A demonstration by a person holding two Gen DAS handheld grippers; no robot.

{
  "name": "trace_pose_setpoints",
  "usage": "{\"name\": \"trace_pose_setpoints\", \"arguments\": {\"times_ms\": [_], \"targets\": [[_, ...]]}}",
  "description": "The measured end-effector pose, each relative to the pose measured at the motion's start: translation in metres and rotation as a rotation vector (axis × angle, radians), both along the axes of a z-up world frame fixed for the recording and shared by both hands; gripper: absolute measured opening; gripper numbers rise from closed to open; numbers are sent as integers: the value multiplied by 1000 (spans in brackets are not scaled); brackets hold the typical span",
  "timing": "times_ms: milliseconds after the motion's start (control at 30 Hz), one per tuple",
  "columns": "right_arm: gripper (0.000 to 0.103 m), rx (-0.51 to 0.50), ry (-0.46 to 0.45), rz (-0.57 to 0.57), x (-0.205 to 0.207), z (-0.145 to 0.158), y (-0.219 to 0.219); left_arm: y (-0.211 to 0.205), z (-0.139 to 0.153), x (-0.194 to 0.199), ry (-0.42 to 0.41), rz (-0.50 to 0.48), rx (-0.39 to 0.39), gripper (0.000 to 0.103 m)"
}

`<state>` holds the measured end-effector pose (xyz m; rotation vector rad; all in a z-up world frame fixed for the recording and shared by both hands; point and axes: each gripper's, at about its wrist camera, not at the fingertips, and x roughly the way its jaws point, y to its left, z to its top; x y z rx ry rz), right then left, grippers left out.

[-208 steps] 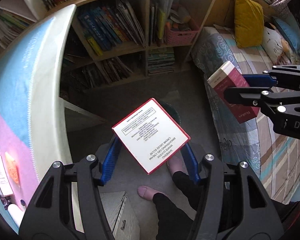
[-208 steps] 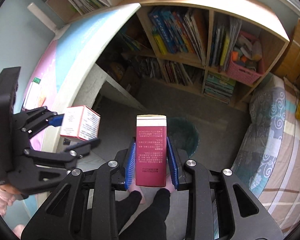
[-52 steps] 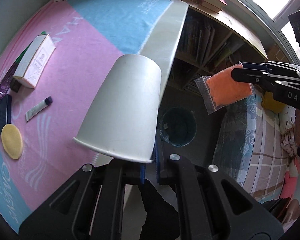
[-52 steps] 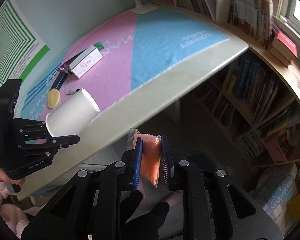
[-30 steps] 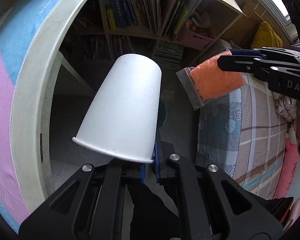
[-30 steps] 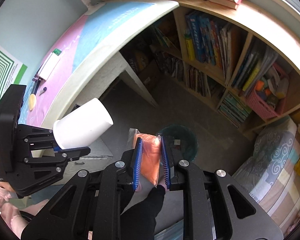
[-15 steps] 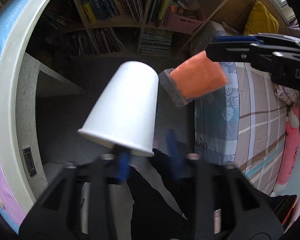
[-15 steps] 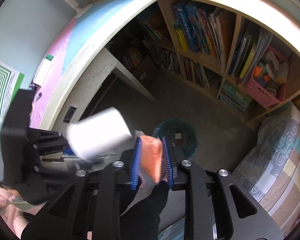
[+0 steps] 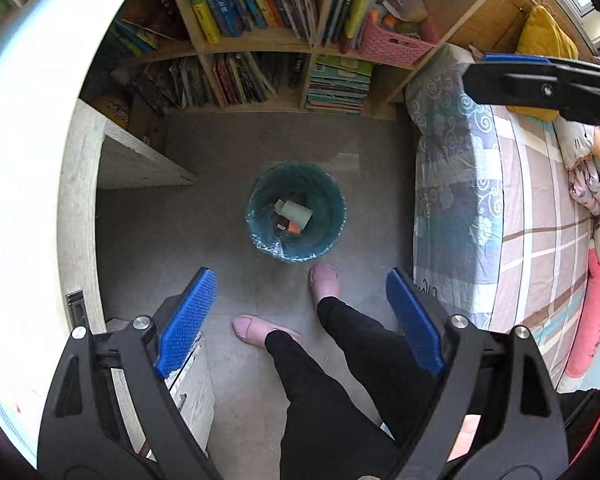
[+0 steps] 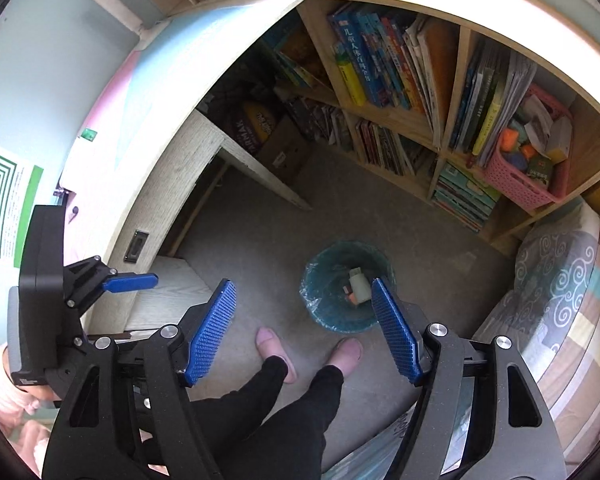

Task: Collect trash
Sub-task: 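Open both tools over the wastebasket to drop cup and bag, then return both tools to the table objects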

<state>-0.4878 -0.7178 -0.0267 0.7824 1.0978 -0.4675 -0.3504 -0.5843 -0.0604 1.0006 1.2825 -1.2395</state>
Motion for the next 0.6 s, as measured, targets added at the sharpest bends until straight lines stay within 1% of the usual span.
{"name": "trace_pose_setpoints", "arguments": {"times_ms": [200,267,300,433,500,600], "targets": [[72,-4,7,21,11,1,3,5,4,10,-8,23,-11,85],[74,-6,8,29,16,2,5,7,6,13,-10,29,-19,85],[75,-10,8,34,19,3,6,8,8,15,-13,32,-24,85],[75,-18,2,62,32,8,10,16,17,25,-31,58,-47,85],[75,-13,-3,88,40,9,13,21,23,32,-50,77,-58,85],[75,-21,-8,144,59,13,22,37,33,47,-83,116,-81,89]]}}
